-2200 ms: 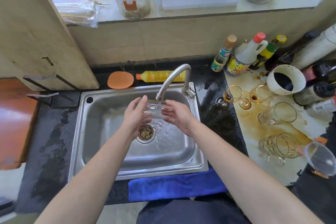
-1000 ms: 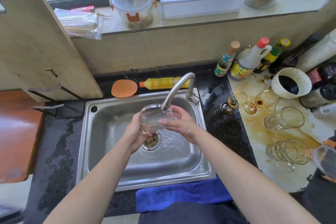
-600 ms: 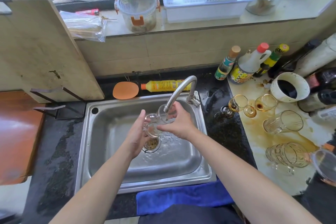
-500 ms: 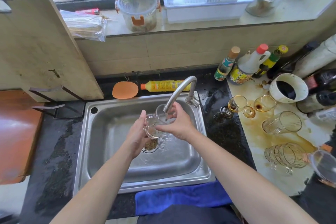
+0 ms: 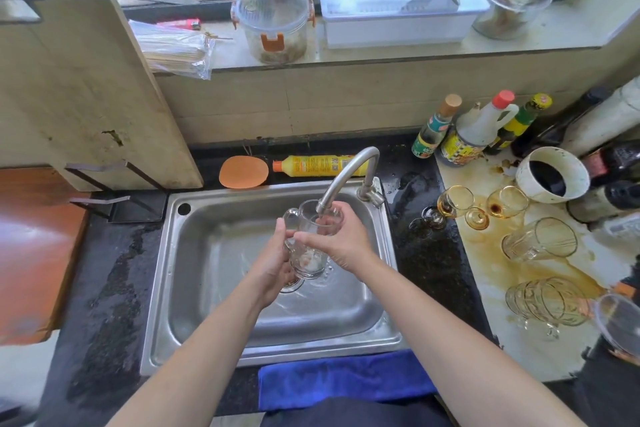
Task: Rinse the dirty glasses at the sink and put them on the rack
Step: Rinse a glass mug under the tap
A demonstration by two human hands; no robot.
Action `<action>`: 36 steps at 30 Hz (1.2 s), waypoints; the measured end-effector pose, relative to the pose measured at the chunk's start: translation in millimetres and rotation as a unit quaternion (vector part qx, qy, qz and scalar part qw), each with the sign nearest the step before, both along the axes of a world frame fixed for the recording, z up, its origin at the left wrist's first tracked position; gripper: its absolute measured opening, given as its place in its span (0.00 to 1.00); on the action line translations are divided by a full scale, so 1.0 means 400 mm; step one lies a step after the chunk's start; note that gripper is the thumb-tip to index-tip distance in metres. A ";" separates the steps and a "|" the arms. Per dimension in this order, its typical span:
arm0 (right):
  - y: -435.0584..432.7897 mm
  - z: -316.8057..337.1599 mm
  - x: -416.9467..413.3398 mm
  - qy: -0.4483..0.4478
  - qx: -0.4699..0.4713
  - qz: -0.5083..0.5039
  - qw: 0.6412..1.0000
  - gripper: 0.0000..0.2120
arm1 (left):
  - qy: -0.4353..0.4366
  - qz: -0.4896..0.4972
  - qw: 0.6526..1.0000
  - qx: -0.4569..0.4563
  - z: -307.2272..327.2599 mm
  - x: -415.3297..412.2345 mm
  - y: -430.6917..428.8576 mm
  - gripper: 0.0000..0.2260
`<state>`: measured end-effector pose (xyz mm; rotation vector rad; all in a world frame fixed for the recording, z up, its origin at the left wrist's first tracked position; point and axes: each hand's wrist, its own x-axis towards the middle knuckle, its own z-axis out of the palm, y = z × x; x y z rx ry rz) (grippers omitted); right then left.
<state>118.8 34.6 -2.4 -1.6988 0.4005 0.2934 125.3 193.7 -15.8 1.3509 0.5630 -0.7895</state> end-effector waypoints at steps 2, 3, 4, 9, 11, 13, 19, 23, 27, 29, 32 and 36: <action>0.004 0.002 -0.005 0.005 0.014 -0.004 1.000 0.36 | -0.011 -0.001 1.000 0.021 0.001 -0.005 0.000 0.30; 0.003 0.003 -0.007 0.011 0.021 0.004 1.000 0.37 | -0.015 0.000 0.999 0.031 0.000 -0.004 0.003 0.30; 0.002 -0.001 -0.009 0.018 0.026 0.011 0.999 0.38 | -0.016 -0.001 0.999 0.038 -0.010 -0.002 0.007 0.31; -0.002 -0.011 -0.010 0.040 0.094 -0.011 0.995 0.41 | -0.019 0.018 1.000 -0.017 0.008 -0.014 0.005 0.24; 0.001 -0.004 -0.010 0.034 0.098 -0.028 0.994 0.43 | -0.013 0.032 0.998 -0.048 0.009 -0.026 0.004 0.20; 0.006 0.000 -0.009 0.036 0.102 -0.048 0.993 0.44 | 0.013 0.064 0.995 -0.074 0.010 -0.037 0.002 0.16; 0.021 0.002 -0.014 0.078 0.126 -0.054 0.988 0.47 | 0.007 0.086 0.989 -0.118 -0.001 -0.041 0.013 0.19; -0.001 0.011 -0.011 0.055 0.091 -0.015 0.994 0.38 | 0.027 0.066 0.997 -0.028 -0.012 -0.026 0.031 0.27; 0.002 0.023 0.000 0.074 0.063 0.028 0.995 0.27 | 0.028 0.076 0.996 -0.036 -0.006 -0.027 0.038 0.33; 0.009 0.029 0.001 0.108 0.043 0.028 0.993 0.21 | 0.019 0.113 0.990 -0.078 -0.005 -0.031 0.038 0.32; 0.011 0.033 -0.005 0.155 0.043 -0.001 0.987 0.25 | 0.007 0.160 0.979 -0.125 -0.007 -0.027 0.040 0.26; -0.009 0.025 -0.023 0.176 0.114 0.003 0.978 0.31 | -0.012 0.113 0.990 -0.080 0.003 -0.023 0.030 0.19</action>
